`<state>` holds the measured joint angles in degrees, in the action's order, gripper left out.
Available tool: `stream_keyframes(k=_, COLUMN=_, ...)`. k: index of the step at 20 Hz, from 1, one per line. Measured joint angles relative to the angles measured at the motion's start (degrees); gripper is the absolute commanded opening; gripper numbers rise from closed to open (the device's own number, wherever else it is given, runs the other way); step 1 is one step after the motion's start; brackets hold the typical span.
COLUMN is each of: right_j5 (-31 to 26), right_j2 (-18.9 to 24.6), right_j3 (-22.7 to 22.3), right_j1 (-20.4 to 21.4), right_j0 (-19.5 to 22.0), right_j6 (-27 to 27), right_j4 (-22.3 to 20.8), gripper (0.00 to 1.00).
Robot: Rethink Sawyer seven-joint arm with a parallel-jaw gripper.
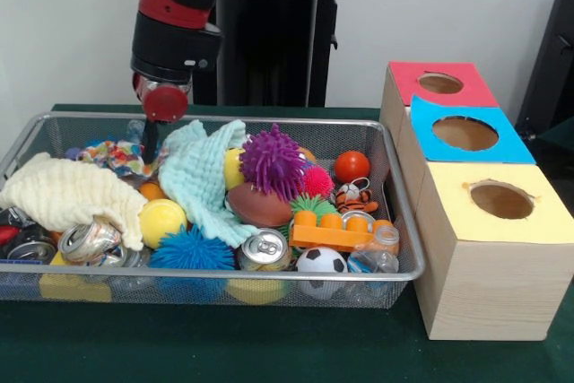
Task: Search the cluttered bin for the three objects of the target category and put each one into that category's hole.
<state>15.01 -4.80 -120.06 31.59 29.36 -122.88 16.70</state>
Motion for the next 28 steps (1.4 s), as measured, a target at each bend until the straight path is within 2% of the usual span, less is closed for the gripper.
stream_keyframes(k=12, right_j5=0.0, right_j2=-0.43, right_j3=0.18, right_j1=0.04, right_j0=-2.09, right_j6=0.0, right_j4=0.0, gripper=0.0)
stream_keyframes(k=17, right_j5=-1.35, right_j2=-2.64, right_j3=0.21, right_j1=2.22, right_j0=-5.16, right_j6=0.0, right_j4=0.02, gripper=0.0)
stream_keyframes(k=18, right_j5=-3.93, right_j2=-5.02, right_j3=0.41, right_j1=4.2, right_j0=-7.93, right_j6=0.0, right_j4=0.08, gripper=0.0)
stream_keyframes(k=22, right_j5=-11.2, right_j2=-9.17, right_j3=1.26, right_j1=9.04, right_j0=-13.26, right_j6=0.0, right_j4=0.02, gripper=0.0)
stream_keyframes(k=28, right_j5=-21.48, right_j2=-13.3, right_j3=3.88, right_j1=16.15, right_j0=-18.24, right_j6=0.0, right_j4=-0.05, gripper=0.0)
